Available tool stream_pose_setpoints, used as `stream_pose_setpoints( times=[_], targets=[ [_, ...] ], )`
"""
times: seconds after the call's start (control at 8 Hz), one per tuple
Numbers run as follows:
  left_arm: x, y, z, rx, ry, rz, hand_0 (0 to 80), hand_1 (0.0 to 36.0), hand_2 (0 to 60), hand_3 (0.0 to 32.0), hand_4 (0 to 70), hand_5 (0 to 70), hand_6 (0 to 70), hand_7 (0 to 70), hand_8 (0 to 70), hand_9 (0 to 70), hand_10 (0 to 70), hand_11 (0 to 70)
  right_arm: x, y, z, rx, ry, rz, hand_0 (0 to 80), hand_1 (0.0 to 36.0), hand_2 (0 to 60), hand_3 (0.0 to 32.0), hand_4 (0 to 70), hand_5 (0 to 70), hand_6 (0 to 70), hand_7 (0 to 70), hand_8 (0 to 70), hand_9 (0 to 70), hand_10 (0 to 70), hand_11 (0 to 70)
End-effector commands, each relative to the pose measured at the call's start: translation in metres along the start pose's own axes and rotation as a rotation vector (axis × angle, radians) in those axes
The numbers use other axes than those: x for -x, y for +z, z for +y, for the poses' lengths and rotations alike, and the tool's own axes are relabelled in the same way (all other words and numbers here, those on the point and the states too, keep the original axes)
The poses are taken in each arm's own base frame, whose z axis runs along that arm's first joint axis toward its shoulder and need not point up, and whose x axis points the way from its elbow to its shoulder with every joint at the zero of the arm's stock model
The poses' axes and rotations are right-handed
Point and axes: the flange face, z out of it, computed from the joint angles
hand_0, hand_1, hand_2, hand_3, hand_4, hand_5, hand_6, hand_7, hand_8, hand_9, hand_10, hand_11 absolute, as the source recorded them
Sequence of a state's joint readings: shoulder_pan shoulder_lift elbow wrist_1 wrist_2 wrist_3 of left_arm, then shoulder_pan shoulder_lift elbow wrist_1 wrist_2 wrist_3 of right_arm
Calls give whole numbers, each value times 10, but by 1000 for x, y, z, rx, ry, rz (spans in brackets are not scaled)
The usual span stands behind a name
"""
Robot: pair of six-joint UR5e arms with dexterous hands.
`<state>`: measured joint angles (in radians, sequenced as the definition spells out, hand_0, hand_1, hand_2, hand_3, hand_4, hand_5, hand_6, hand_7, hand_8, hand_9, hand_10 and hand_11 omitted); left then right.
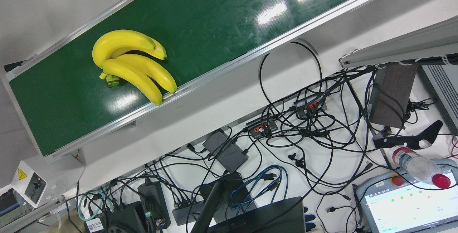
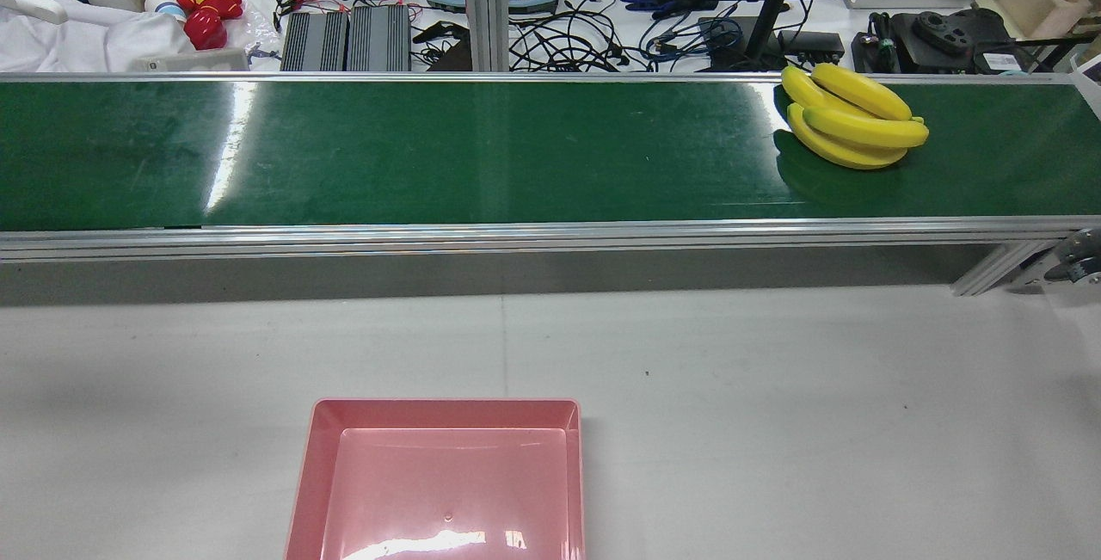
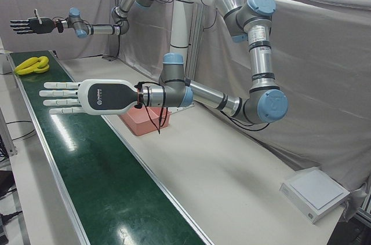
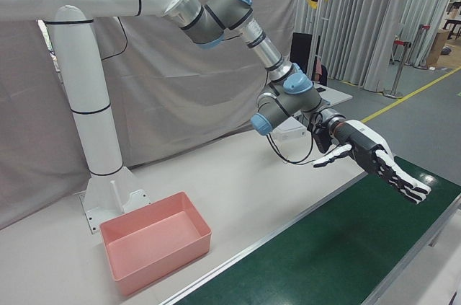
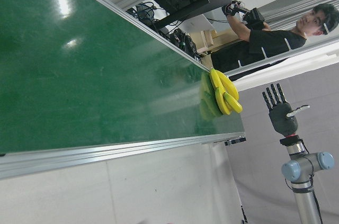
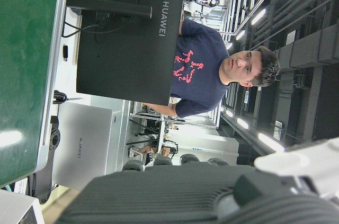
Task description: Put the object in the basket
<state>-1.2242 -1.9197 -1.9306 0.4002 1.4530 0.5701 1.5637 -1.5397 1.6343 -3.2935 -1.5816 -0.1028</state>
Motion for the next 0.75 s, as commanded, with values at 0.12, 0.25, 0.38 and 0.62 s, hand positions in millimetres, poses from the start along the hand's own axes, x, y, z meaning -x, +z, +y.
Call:
stream_pose_setpoints(
  times=[0.12,0.25,0.38,0.62],
  targets=[
    [-3,1,3,18,-2,16,575,178,0,0,114,6,0,0,16,42,18,50,-2,0,-6,-11,-2,5,0,0,0,0,0,0,0,0,0,0,0,0],
    [-1,7,7,38,1,30,578,181,0,0,133,29,0,0,16,42,20,53,-3,1,-6,-11,-2,6,0,0,0,0,0,0,0,0,0,0,0,0],
    [-7,12,14,50,-2,51,583,182,0,0,136,33,0,0,15,40,19,51,-3,1,-6,-13,-2,6,0,0,0,0,0,0,0,0,0,0,0,0],
    [-7,15,19,52,30,62,607,193,0,0,101,2,0,0,13,36,12,44,-2,1,-5,-10,-2,5,0,0,0,0,0,0,0,0,0,0,0,0]
  ],
)
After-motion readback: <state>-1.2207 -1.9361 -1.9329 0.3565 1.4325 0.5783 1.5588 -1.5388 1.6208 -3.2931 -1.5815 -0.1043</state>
